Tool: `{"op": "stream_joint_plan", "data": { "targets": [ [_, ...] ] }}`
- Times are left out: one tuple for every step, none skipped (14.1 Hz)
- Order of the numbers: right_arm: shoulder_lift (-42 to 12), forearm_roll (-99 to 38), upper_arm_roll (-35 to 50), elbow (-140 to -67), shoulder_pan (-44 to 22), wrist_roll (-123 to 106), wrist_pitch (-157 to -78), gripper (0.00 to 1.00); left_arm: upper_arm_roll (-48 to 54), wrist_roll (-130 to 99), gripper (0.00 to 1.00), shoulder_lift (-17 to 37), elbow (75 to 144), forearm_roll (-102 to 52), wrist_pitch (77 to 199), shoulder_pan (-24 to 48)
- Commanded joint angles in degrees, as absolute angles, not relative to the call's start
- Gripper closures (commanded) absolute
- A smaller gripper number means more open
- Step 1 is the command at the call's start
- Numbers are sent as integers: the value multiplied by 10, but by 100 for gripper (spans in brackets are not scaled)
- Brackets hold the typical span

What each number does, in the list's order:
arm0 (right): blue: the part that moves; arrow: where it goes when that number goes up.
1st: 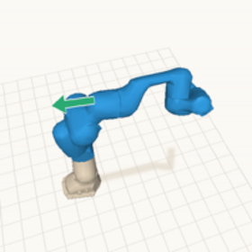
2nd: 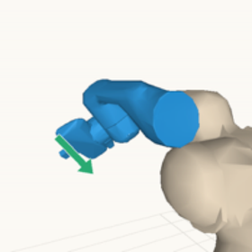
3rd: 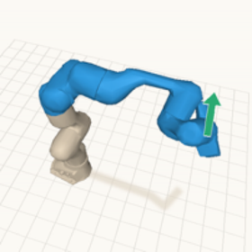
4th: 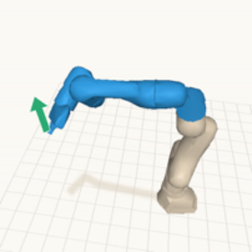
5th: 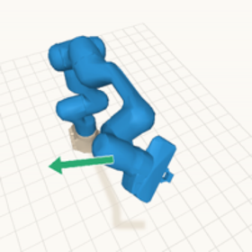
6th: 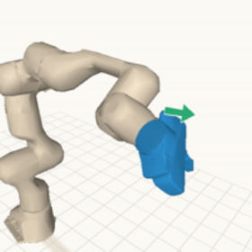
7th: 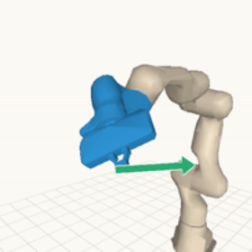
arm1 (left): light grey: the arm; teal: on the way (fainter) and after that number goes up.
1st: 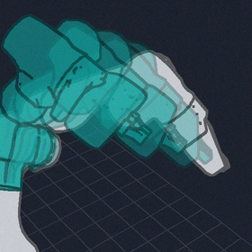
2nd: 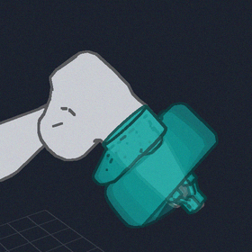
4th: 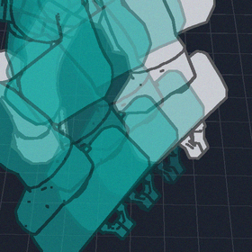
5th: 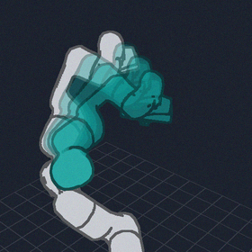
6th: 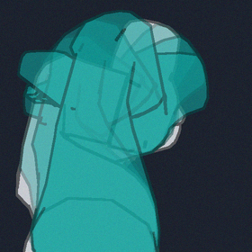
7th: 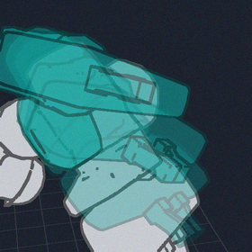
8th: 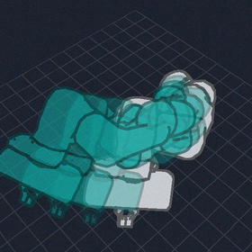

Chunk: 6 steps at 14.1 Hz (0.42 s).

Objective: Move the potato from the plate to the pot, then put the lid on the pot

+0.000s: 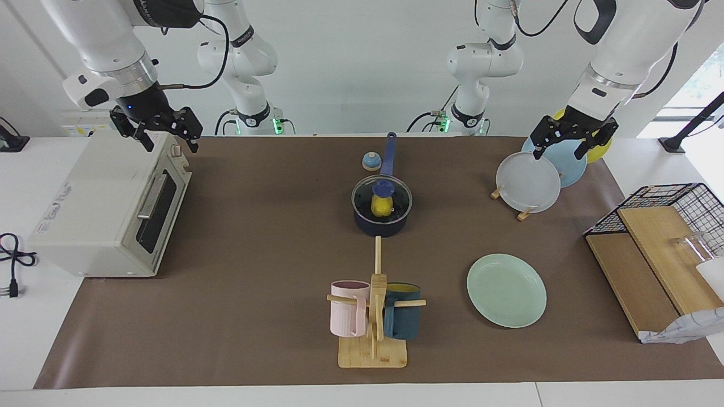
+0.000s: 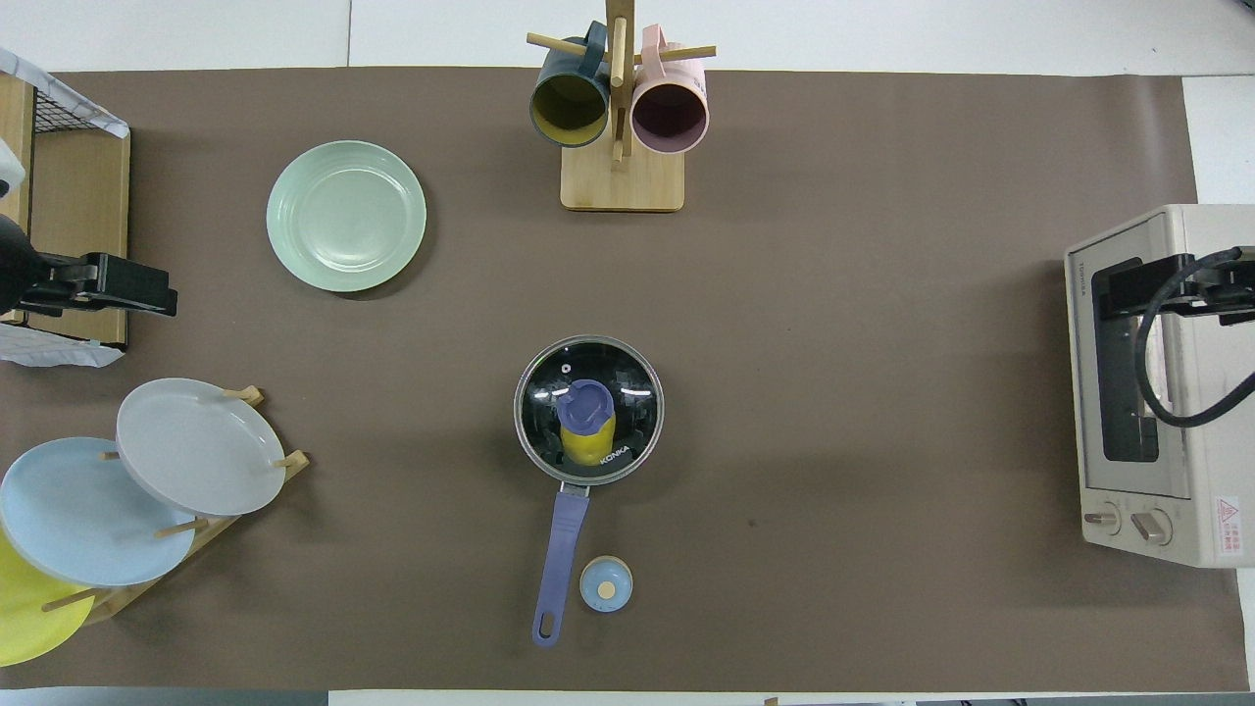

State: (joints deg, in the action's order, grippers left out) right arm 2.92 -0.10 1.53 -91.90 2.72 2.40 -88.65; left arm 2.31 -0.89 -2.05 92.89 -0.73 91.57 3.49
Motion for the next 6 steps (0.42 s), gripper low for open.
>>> {"op": "stream_joint_plan", "data": {
  "targets": [
    [34,-14,20,-929,32,6,-901,0,28,-9,0,-30,935,1,911,30],
    [30,-13,20,-929,32,4,-897,0,27,-9,0,-30,935,1,911,29],
    [30,-13,20,-930,32,4,-896,0,28,-9,0,-30,935,1,911,29],
    [30,-12,20,-929,32,4,-896,0,27,-9,0,-30,935,1,911,30],
    [29,-12,21,-926,32,-1,-895,0,28,-10,0,-30,935,1,911,29],
    [29,-13,21,-926,32,-7,-895,0,28,-10,0,-30,935,1,911,29]
  ]
}}
